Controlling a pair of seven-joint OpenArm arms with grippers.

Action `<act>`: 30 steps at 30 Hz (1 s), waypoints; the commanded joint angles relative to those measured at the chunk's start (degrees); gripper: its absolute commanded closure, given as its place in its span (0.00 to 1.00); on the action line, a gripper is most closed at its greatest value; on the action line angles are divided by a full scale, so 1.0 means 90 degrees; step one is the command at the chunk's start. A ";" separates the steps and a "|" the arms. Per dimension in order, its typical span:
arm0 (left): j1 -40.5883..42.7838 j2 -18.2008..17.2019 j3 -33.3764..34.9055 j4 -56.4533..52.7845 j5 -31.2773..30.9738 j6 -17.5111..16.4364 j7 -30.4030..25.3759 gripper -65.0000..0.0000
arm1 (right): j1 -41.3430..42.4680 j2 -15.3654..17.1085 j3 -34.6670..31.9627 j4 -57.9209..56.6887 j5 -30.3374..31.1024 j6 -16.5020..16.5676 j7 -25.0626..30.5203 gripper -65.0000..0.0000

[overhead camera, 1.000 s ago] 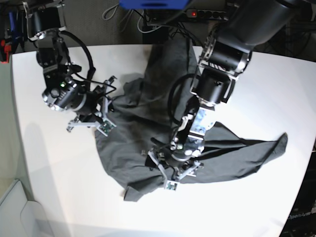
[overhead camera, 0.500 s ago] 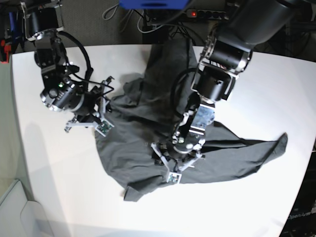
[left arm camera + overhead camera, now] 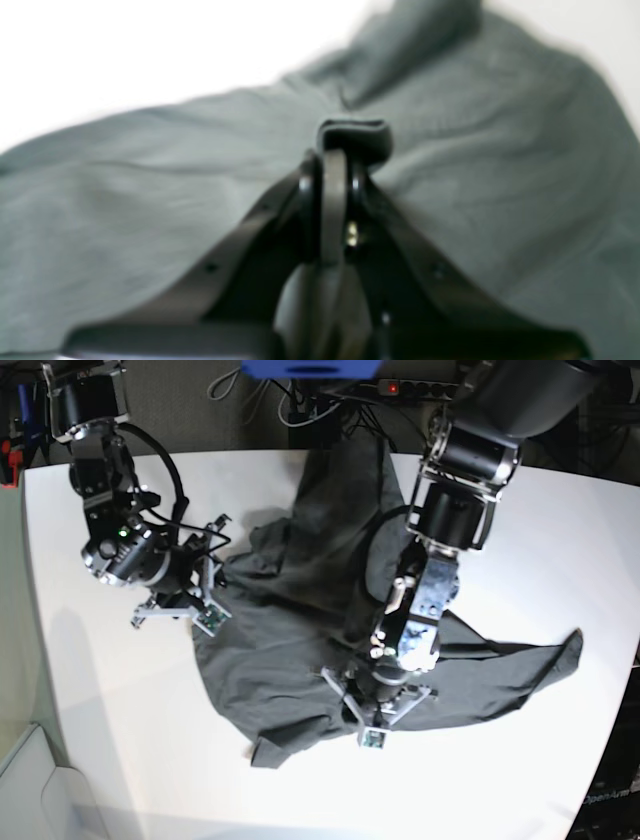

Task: Layout the t-shirt on the table in an organized manner, then fold the t-shirt properly
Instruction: 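Drag the grasped fabric outward with the left gripper to flatten, then hold the shirt edge with the right gripper and pull it outward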

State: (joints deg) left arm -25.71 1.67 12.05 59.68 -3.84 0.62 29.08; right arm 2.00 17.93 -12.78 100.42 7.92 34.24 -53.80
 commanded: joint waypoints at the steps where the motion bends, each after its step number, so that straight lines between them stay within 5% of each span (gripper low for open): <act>1: -0.0019 -0.0044 -0.0026 0.0612 0.0011 -0.0035 0.0056 0.99 | 0.0105 0.0044 0.0037 0.0109 0.0052 -0.0009 0.0132 0.73; 14: 0.3126 -0.1128 -0.2048 0.6053 -0.0018 -0.0094 0.2185 0.99 | 0.0115 -0.0122 0.0037 0.0109 0.0062 -0.0009 0.0161 0.73; 24: 0.5558 -0.1714 -0.3855 0.6238 -0.0028 -0.0103 0.2205 0.99 | 0.0154 -0.0483 0.0008 0.0109 0.0062 0.0010 0.0171 0.73; 30: 0.6154 -0.1871 -0.4411 0.6160 -0.0028 -0.0103 0.2254 0.99 | 0.0271 -0.0747 -0.0021 0.0109 0.0062 0.0010 0.0161 0.73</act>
State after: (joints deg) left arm 29.10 -14.48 -27.35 114.15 -4.27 -0.47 50.22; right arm 3.60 11.03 -12.99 100.47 7.86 34.28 -53.34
